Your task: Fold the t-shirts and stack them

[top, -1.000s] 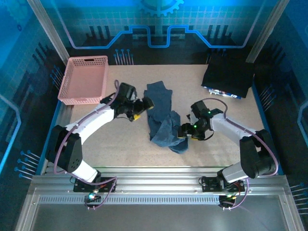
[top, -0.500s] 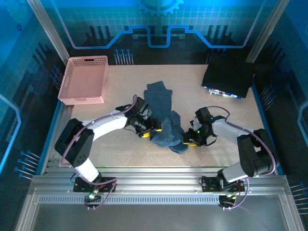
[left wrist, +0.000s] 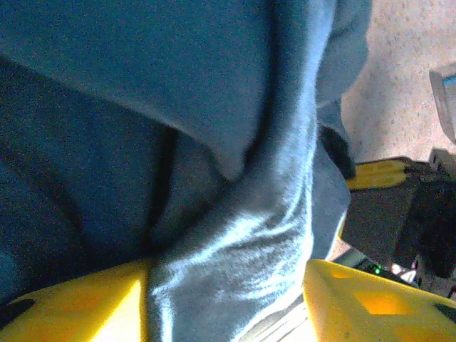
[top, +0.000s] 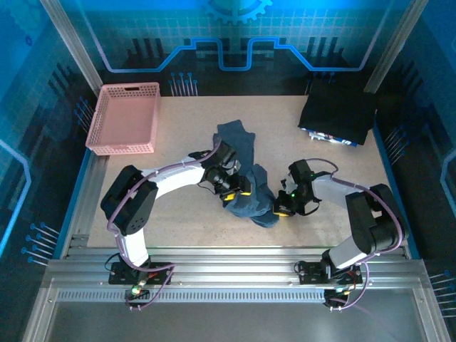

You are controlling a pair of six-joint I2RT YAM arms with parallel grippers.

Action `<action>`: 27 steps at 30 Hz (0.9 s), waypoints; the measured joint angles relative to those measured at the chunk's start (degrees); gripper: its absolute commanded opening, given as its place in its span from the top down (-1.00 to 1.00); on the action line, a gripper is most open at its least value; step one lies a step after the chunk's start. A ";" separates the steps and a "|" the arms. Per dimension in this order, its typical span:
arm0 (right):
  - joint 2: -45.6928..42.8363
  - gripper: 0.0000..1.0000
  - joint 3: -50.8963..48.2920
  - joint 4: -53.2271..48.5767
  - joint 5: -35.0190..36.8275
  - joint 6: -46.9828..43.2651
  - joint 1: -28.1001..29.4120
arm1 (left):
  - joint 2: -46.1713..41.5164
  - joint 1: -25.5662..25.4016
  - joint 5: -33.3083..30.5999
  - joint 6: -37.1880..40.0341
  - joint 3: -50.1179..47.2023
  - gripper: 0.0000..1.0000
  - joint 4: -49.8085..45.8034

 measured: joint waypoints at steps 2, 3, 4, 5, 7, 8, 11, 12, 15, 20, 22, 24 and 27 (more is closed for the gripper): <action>0.00 1.00 0.02 -0.02 -0.07 -0.04 -0.13 | 0.00 -0.07 0.44 0.83 0.26 0.22 -0.85; 0.07 1.00 0.02 -0.02 -0.17 -0.09 -0.17 | 0.04 -0.07 0.72 1.18 0.35 0.37 -1.18; 0.07 1.00 0.04 -0.04 -0.22 -0.11 -0.26 | 0.15 -0.04 0.94 1.70 0.50 0.59 -1.70; 0.07 1.00 0.09 -0.13 -0.24 -0.11 -0.26 | 0.37 -0.04 1.16 2.23 0.68 0.79 -2.23; 0.04 1.00 0.17 -0.28 -0.22 -0.11 -0.26 | 0.81 -0.04 1.57 3.21 0.98 1.00 -3.32; -0.07 1.00 0.26 -0.46 -0.15 -0.09 -0.26 | 0.94 -0.04 1.70 3.69 1.09 1.00 -3.69; -1.18 1.00 0.81 -1.03 0.09 -0.04 -0.26 | 1.05 0.13 1.70 4.07 1.70 1.00 -4.55; -2.10 1.00 1.16 -1.33 0.09 0.09 -0.26 | 1.03 0.39 1.70 4.07 2.01 1.00 -4.79; -5.60 1.00 3.37 -2.84 0.37 0.13 -0.26 | -0.24 1.75 1.42 3.98 2.16 1.00 -5.09; -12.11 1.00 9.68 -5.81 1.77 0.57 -1.92 | -8.66 7.37 -0.76 3.76 3.58 1.00 -6.16; -14.58 1.00 13.35 -6.84 2.10 0.76 -3.65 | -12.63 10.16 -1.57 3.78 6.36 1.00 -6.69; -16.37 1.00 17.20 -7.67 2.21 0.74 -5.46 | -15.56 12.48 -2.27 4.04 10.10 1.00 -6.95; -18.01 1.00 23.93 -8.61 1.62 0.44 -8.26 | -18.32 14.80 -2.86 5.07 16.22 1.00 -7.74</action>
